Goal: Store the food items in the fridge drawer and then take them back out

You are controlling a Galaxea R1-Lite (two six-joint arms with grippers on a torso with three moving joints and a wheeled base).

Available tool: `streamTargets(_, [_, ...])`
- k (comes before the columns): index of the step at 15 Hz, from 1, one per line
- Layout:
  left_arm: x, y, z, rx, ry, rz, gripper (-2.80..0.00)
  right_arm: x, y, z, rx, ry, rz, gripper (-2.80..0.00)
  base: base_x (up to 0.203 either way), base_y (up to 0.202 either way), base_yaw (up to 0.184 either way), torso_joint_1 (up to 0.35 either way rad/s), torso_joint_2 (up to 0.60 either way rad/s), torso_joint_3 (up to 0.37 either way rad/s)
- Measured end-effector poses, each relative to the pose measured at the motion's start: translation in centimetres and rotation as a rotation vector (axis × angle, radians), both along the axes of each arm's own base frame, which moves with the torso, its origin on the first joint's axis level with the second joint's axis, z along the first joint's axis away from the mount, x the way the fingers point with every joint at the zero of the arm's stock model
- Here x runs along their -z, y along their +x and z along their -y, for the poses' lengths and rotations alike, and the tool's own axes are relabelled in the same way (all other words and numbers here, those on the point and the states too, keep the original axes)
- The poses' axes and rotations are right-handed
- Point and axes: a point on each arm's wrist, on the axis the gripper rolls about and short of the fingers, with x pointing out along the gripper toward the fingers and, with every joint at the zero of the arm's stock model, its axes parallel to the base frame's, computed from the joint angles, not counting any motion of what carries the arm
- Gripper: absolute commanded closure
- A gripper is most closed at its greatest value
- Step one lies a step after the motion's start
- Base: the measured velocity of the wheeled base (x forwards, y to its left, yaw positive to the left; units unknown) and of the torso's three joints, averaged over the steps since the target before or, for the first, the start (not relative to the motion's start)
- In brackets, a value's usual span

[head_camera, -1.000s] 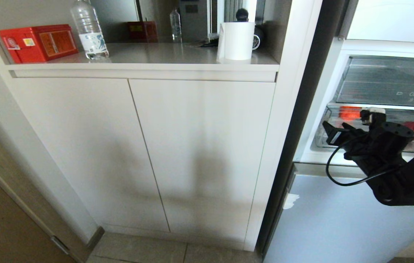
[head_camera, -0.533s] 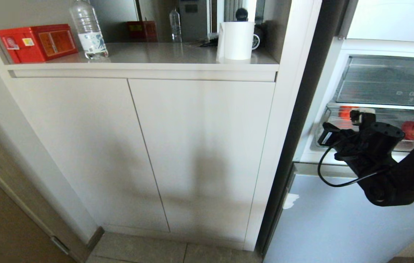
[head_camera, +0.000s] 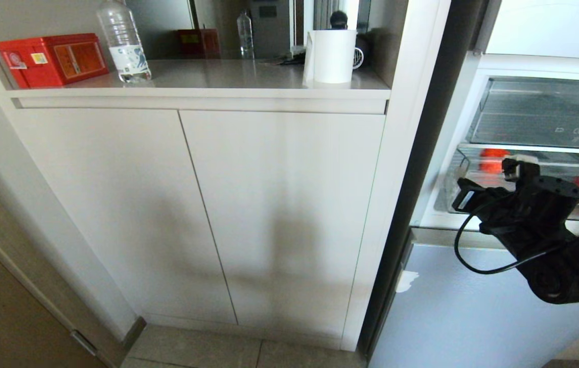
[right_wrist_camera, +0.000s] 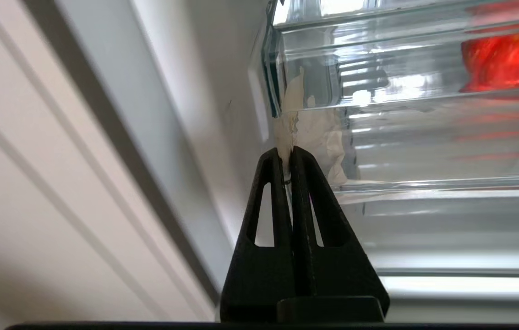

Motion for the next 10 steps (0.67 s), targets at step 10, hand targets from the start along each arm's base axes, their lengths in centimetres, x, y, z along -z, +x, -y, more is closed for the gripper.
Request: streamTargets(10, [0.0,0.0,0.0,0.000,0.001,0.000,0.00,-1.2,-7.8,-0.6,-0.038,0.028,-0.058,0.00,0.000,0.000,0.000,0.000,0.00,0.000])
